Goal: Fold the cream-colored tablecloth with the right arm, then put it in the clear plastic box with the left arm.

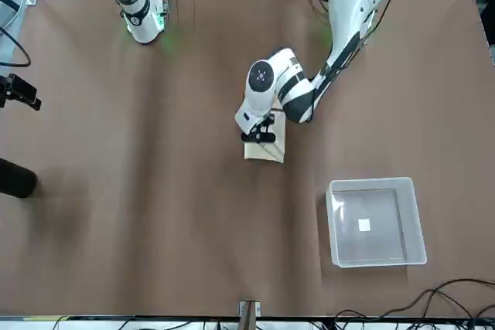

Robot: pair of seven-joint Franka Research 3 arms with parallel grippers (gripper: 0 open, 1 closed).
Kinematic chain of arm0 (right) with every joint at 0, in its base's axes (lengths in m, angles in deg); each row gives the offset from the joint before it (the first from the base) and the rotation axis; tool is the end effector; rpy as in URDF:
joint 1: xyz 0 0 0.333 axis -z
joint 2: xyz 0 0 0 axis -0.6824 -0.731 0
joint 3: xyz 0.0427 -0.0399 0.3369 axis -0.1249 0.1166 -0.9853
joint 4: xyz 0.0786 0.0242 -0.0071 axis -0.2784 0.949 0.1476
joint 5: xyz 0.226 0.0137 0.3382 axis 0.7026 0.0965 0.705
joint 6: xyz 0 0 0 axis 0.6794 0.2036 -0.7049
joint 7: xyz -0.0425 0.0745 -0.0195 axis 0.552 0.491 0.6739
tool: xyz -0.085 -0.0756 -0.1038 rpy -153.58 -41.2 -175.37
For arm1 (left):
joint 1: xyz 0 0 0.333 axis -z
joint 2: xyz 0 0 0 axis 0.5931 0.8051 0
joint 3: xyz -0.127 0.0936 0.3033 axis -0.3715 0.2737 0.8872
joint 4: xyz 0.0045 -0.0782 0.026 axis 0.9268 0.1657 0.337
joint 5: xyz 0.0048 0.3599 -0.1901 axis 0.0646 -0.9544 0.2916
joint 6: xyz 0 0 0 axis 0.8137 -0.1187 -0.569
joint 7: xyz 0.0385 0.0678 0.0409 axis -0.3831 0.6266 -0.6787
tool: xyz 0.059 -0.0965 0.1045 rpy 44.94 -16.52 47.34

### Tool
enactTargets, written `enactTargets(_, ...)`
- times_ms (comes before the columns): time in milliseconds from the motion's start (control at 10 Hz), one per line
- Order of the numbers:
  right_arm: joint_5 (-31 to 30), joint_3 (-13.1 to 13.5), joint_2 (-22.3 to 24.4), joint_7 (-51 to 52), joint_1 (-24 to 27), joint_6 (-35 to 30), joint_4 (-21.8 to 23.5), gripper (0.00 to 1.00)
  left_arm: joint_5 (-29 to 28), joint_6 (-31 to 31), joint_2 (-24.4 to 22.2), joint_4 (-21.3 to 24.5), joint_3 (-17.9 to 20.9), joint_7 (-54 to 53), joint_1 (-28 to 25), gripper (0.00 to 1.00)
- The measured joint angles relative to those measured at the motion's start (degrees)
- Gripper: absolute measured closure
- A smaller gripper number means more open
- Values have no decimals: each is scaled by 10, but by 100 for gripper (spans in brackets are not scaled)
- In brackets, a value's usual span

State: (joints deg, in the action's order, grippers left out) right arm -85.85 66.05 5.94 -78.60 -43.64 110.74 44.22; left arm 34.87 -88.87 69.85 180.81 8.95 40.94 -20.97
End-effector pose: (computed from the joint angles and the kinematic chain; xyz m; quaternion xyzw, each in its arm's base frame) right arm 0.5815 -0.0602 0.6115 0.9992 -0.0338 -0.0128 0.0167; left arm 0.4875 -0.5180 0.2233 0.9983 -0.0140 -0.0508 0.0249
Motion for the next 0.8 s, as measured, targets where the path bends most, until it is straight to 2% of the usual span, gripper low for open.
enactTargets(300, 0, 0, 0, 0, 0, 0, 0, 0, 0, -23, 33, -35, 7, 1, 1, 91)
enactTargets(500, 0, 0, 0, 0, 0, 0, 0, 0, 0, -27, 39, -39, 8, 1, 8, 84)
enactTargets(600, 0, 0, 0, 0, 0, 0, 0, 0, 0, -30, 41, -40, 9, 1, 13, 71)
enactTargets(800, 0, 0, 0, 0, 0, 0, 0, 0, 0, -43, 45, -58, 11, -2, 13, 38)
